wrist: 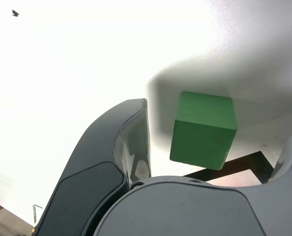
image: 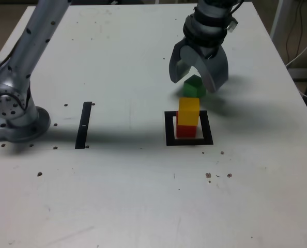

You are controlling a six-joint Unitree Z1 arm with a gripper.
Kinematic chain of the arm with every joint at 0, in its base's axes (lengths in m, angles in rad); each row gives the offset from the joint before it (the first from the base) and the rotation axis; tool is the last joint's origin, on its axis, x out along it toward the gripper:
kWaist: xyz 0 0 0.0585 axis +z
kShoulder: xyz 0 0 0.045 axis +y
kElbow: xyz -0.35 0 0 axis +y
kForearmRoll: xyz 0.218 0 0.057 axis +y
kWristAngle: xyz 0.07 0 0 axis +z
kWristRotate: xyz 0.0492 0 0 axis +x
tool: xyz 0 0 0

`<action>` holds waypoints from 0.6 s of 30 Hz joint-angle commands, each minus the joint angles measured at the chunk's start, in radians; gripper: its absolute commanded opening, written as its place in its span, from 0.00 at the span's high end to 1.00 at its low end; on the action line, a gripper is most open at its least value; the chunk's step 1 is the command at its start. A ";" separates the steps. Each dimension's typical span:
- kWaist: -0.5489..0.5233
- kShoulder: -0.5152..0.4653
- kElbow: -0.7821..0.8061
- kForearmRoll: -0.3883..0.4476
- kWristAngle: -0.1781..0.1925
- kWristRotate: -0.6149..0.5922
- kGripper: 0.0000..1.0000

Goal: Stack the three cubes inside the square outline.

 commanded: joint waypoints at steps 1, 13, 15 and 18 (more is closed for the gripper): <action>-0.007 0.011 -0.001 -0.003 0.002 -0.012 0.10; -0.011 0.026 0.002 -0.016 0.017 -0.063 0.60; -0.011 0.026 0.003 -0.016 0.017 -0.064 0.61; -0.011 0.026 0.003 -0.016 0.017 -0.064 0.61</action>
